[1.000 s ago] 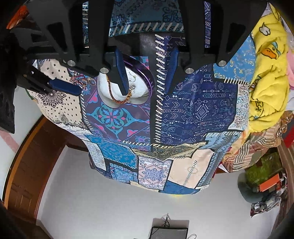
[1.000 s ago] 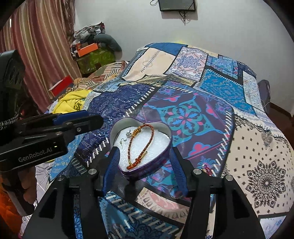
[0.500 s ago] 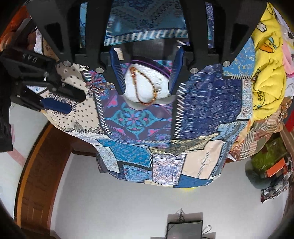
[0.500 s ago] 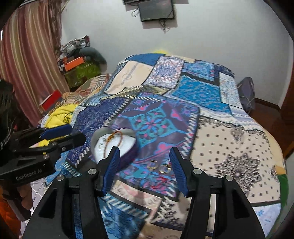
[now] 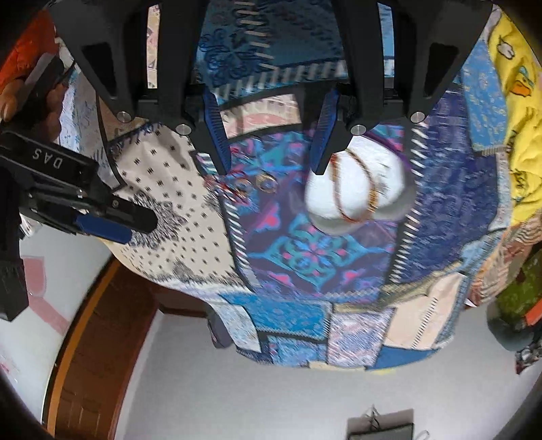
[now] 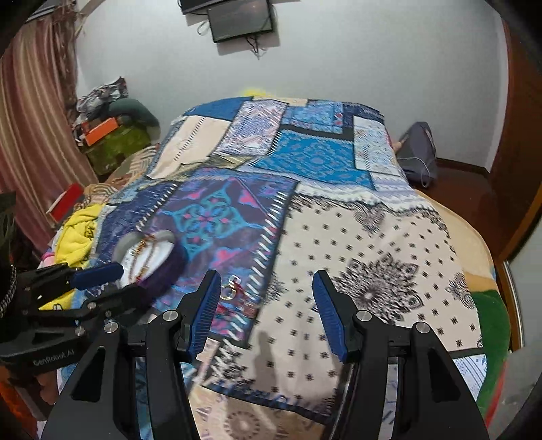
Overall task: Organize jewelry
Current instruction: 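Grasp the silver hoop with the left gripper while the right gripper grasps the pink-stone ring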
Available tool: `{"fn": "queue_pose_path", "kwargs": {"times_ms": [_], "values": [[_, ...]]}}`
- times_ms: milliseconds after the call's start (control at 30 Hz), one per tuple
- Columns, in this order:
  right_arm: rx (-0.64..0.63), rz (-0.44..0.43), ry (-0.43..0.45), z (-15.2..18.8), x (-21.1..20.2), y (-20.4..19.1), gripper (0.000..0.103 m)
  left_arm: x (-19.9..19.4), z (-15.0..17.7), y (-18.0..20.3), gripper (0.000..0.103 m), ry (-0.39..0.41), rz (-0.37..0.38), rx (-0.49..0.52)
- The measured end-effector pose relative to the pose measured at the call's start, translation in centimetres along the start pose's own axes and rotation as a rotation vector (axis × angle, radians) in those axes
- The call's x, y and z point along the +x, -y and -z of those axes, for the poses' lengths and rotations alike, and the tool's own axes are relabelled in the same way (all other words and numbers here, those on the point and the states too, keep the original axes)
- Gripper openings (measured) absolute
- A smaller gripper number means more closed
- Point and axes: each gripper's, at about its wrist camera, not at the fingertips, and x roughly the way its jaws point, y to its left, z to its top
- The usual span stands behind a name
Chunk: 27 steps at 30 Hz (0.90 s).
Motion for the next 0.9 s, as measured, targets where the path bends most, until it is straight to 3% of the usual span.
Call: {"fn": "queue_pose_path", "kwargs": {"times_ms": [233,433,733,900], "values": [[0.011,0.006,-0.08,1.7,1.6,1.6,0.052,2.2,1.0,1.5,0.046,-0.041,0.041,0.032],[0.016,-0.026,-0.122,3.0,2.6,1.8,0.052,3.9,1.4,1.9,0.025,-0.1,0.086,0.056],[0.007,-0.09,-0.119,2.9,3.4,1.2,0.052,4.9,1.5,1.1,0.025,-0.111,0.024,0.035],[-0.006,-0.135,-0.161,2.7,5.0,0.7,0.039,5.4,1.3,0.6,0.025,-0.096,0.025,0.011]]}}
